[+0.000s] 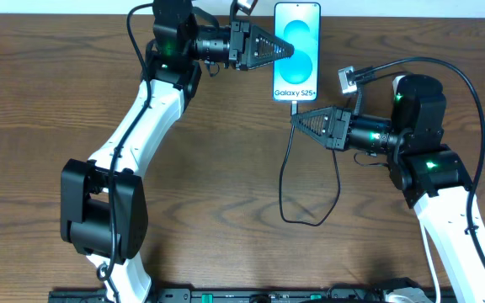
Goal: Plug charger to phone and switch on socket
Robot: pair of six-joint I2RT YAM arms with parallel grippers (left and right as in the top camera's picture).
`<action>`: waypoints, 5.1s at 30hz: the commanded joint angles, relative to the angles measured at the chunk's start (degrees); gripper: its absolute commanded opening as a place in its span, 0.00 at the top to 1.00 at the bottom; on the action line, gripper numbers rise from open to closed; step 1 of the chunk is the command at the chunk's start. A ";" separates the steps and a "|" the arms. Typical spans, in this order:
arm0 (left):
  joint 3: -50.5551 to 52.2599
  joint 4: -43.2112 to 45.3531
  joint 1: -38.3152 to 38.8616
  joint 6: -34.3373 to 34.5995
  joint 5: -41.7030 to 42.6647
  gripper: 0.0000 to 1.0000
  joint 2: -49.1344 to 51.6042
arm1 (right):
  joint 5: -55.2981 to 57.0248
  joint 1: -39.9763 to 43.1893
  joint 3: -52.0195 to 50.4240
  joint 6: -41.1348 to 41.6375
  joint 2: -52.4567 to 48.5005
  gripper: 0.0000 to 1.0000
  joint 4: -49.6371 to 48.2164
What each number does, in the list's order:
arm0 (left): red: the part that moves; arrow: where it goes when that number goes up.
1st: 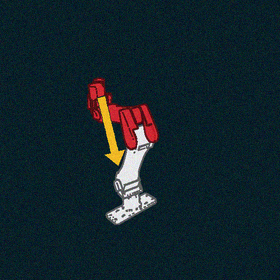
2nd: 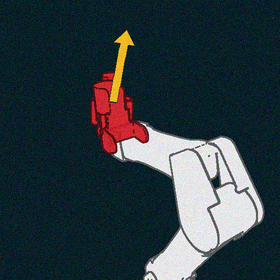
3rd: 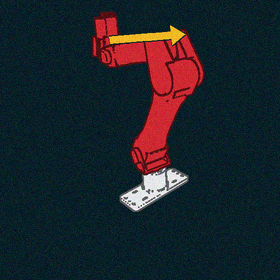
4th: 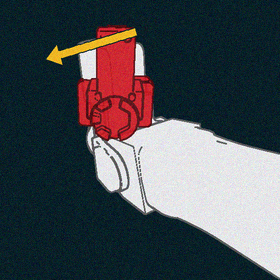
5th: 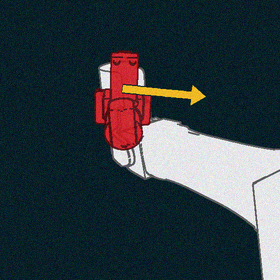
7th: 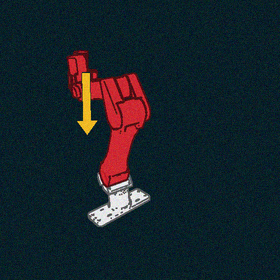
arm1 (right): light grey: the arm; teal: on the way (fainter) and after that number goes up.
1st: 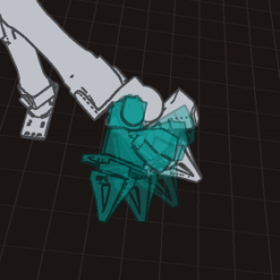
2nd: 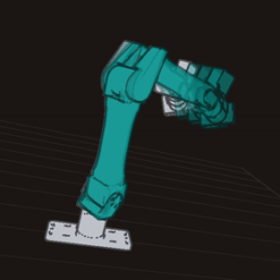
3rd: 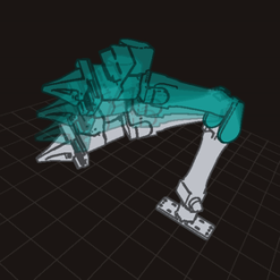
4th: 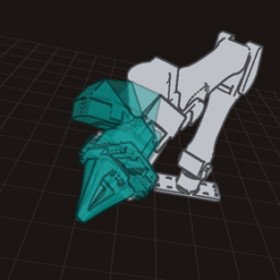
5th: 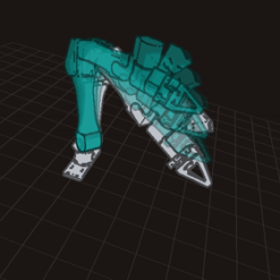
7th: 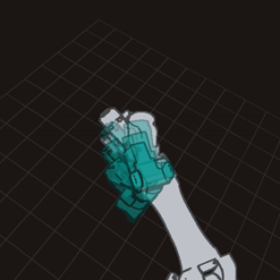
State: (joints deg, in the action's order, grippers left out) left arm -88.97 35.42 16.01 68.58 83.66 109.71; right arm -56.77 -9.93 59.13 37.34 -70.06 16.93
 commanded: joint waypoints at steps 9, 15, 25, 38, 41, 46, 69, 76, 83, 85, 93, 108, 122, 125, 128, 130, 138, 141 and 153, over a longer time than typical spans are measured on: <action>-1.14 0.63 0.04 -1.03 1.42 0.93 -1.05 | 3.61 -0.13 0.11 0.96 -0.57 0.99 -4.50; -1.14 0.63 0.04 -1.05 1.42 0.93 -1.05 | 4.37 -0.13 0.11 0.50 -1.60 0.87 -4.81; -1.14 0.61 0.00 -3.89 1.38 0.93 -0.39 | 4.44 -0.13 0.11 -1.49 -1.68 0.11 -1.62; -1.11 -8.57 -0.50 -6.01 0.11 0.93 10.62 | 20.72 -0.13 0.11 -4.44 -1.68 0.01 17.81; -1.11 -9.68 -0.50 -6.10 -1.88 0.93 12.61 | 22.38 -0.13 0.11 -5.33 -1.68 0.01 19.65; -1.11 -10.03 -0.50 -7.10 -7.65 0.93 13.77 | 24.24 -0.13 0.11 -7.13 -1.68 0.01 21.38; -1.11 -62.90 2.75 -45.77 -19.39 0.93 13.77 | 26.88 -0.24 0.11 -7.91 -1.70 0.01 24.68; -1.11 -70.62 3.48 -51.12 -36.85 0.93 13.79 | 26.86 -0.26 0.09 -9.01 -1.86 0.01 25.35; -1.11 -71.01 3.69 -53.55 -36.65 0.93 14.19 | 26.88 -0.28 0.09 -9.40 -1.86 0.01 26.12; -1.11 -71.21 4.04 -53.55 -36.54 0.93 14.40 | 26.86 -0.28 0.09 -9.38 -1.97 0.01 26.12; -0.76 -71.21 6.21 -53.53 -36.54 0.93 14.60 | 26.84 -0.28 0.09 -9.35 -1.97 0.01 26.14; 1.18 -72.22 6.36 -53.53 -37.53 0.93 14.60 | 26.84 -0.28 0.09 -9.33 -1.97 0.01 26.14; 1.75 -72.26 6.36 -53.53 -44.17 0.84 14.60 | 26.86 -0.28 0.09 -9.35 -1.97 0.01 26.21; 1.75 -72.30 6.36 -53.51 -46.27 0.84 14.60 | 26.86 -0.28 0.09 -9.35 -1.97 0.01 26.18; 1.75 -72.28 6.36 -53.53 -47.34 0.83 14.60 | 26.86 -0.28 0.09 -9.35 -1.97 0.01 26.43; 1.75 -72.26 6.36 -53.53 -47.34 0.72 14.60 | 26.86 -0.28 0.09 -9.38 -1.97 0.01 26.67; 1.75 -73.16 6.36 -53.53 -52.74 0.60 14.60 | 26.88 -0.28 0.07 -9.42 -1.97 0.01 27.39; 1.75 -73.72 6.36 -53.53 -54.64 0.56 14.60 | 26.93 -0.28 0.07 -10.49 -1.97 0.01 27.69; 0.76 -80.50 4.44 -53.53 -59.95 0.39 11.76 | 29.27 -0.28 0.04 -10.64 -1.97 0.01 29.81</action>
State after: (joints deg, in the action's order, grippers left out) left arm -87.61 -43.38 21.96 15.57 28.10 123.15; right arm -28.32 -9.98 59.02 27.77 -71.64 46.63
